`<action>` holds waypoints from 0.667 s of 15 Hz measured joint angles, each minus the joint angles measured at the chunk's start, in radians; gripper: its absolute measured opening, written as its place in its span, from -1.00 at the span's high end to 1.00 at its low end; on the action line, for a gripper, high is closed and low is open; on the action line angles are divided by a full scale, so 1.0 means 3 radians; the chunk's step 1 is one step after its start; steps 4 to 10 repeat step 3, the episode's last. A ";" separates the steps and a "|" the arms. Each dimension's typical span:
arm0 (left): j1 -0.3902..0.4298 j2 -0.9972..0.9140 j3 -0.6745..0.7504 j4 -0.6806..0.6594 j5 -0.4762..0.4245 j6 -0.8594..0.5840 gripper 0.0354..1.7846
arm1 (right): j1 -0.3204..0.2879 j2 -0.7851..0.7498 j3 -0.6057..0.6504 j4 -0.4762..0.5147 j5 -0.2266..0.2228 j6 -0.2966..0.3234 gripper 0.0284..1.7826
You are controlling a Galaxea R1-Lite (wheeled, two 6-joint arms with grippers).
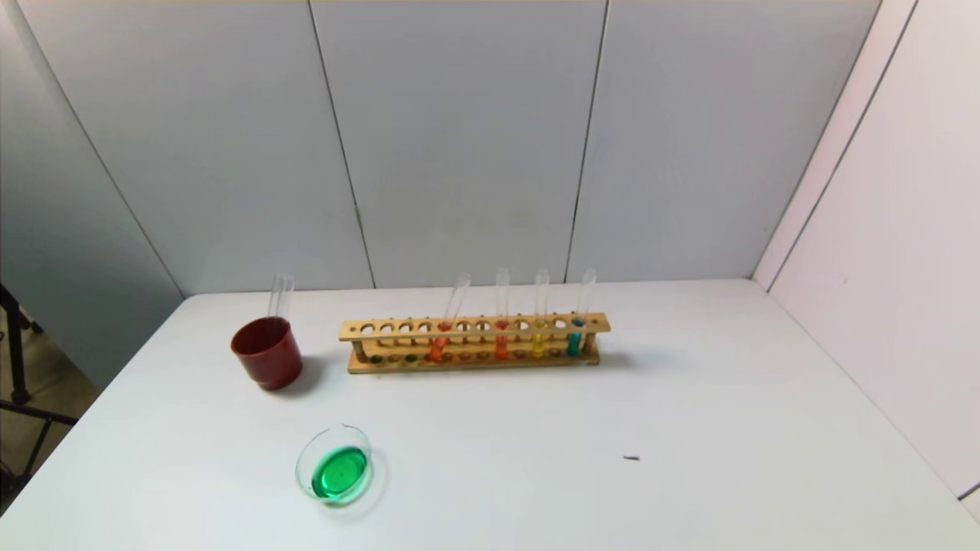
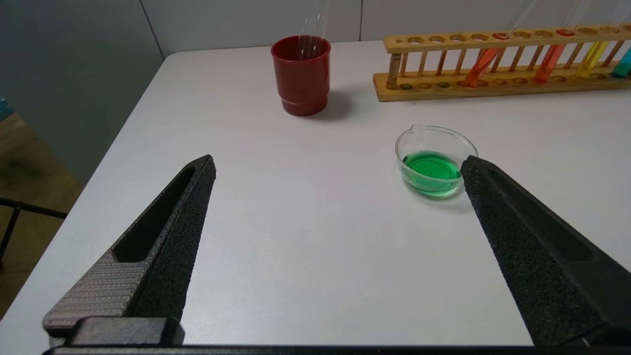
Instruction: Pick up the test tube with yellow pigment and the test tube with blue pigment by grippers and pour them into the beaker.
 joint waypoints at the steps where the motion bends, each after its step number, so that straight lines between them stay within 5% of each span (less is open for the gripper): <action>1: 0.0000 0.0001 0.0000 0.0000 0.0000 0.0000 -0.96 | 0.0000 0.0000 0.0000 0.0000 0.0000 -0.0001 -0.91; 10: 0.0000 0.0001 0.0000 0.0000 0.0000 -0.0001 -0.96 | 0.0000 0.0000 0.0000 -0.0001 0.0000 0.0000 -0.91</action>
